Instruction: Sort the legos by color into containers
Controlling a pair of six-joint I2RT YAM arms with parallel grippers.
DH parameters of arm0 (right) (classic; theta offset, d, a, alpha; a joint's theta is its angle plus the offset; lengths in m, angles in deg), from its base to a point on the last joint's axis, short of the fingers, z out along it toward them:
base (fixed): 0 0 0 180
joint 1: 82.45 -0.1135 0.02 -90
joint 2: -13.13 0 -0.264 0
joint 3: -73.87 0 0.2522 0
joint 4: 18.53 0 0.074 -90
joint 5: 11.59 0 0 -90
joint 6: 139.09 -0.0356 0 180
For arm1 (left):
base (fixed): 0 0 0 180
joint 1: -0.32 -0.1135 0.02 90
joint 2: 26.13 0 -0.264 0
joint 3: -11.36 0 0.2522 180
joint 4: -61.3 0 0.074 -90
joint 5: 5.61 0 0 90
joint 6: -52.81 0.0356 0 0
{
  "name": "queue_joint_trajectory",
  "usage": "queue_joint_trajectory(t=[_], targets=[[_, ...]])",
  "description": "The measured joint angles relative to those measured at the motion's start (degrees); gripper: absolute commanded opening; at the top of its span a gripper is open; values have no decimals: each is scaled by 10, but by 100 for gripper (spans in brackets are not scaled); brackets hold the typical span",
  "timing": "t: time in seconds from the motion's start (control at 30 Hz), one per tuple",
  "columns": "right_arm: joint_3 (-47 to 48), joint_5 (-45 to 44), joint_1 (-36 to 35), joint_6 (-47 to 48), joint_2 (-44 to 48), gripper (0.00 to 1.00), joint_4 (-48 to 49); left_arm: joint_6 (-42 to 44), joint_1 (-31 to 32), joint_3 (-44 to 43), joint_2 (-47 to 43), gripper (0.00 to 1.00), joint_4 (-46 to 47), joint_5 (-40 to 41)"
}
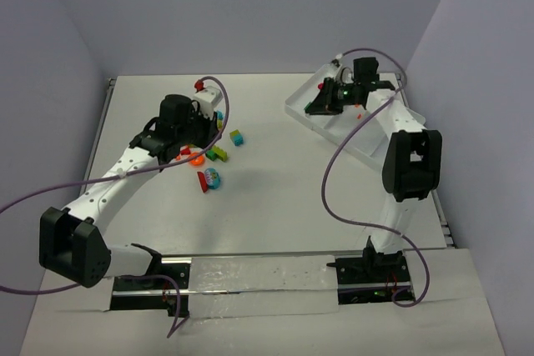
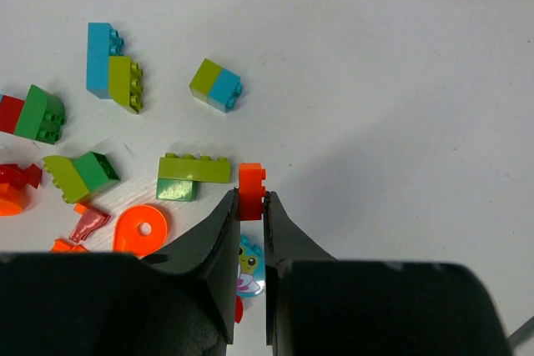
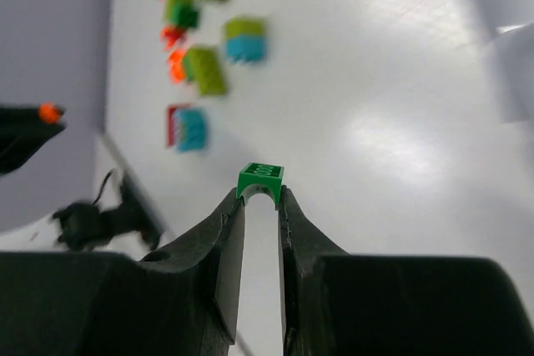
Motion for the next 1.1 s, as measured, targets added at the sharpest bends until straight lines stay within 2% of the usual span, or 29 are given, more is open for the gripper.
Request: queue_joint_trajectory(t=[0.13,0.27,0.5,0.67,0.97,1.0,1.1], targets=[[89,-128,35,36,-29,0,-30,0,3,-14,21,0,5,0],[167,-211,44,53,-81,0,-60,-1,7,-24,31,0,8,0],[293,-299,45,50,-202,0,-100,-3,11,-32,41,0,17,0],[356,-333,45,46,-259,4,-115,-3,11,-33,43,0,17,1],[398,-377,45,41,-296,24,-108,-4,11,-42,53,0,18,1],[409,-381,45,40,-303,29,-105,-4,11,-42,53,0,18,1],[419,-391,45,39,-315,52,-94,-4,11,-42,53,0,18,2]])
